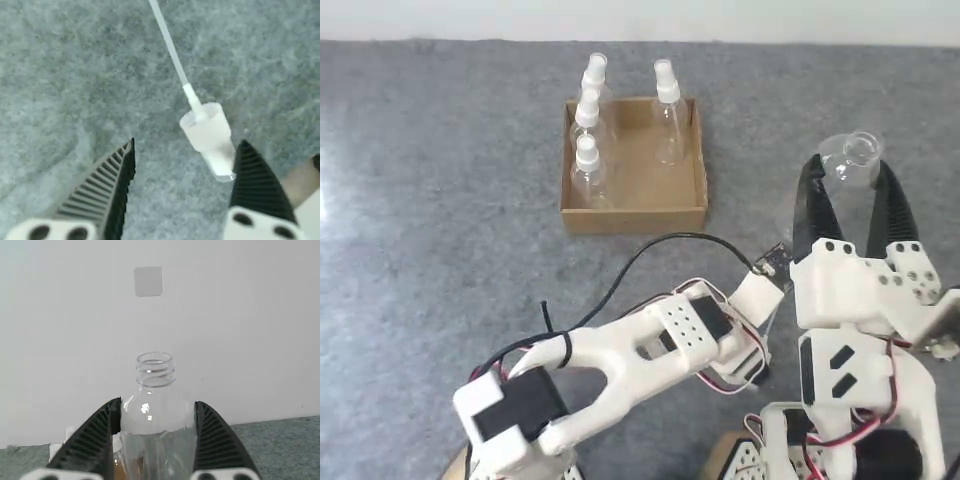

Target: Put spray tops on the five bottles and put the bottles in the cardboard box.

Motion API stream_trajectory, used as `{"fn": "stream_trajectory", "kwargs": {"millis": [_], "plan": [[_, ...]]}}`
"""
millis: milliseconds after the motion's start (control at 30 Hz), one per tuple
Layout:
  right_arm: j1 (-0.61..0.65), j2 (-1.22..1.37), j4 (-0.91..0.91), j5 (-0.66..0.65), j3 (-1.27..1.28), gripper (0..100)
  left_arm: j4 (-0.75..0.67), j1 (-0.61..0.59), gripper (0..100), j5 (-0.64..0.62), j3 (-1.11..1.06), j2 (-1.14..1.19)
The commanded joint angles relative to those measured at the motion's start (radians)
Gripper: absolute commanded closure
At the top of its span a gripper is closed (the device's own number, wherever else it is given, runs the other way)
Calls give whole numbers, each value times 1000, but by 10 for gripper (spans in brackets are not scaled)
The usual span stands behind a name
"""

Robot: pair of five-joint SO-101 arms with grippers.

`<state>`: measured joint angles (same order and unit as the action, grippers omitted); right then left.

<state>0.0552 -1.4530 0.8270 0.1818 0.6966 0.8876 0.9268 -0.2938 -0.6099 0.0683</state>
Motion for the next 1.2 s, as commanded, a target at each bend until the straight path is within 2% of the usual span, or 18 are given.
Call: {"fn": "stream_trajectory", "kwargs": {"millis": [0, 833, 1167], "plan": [[-7, -8, -25, 8, -6, 977, -15, 2, 758, -3, 65, 0], [-2, -12, -27, 8, 5, 977, 48, -6, 776, -8, 90, 26], [-2, -12, -27, 8, 6, 977, 244, -6, 831, -3, 334, 238]]}}
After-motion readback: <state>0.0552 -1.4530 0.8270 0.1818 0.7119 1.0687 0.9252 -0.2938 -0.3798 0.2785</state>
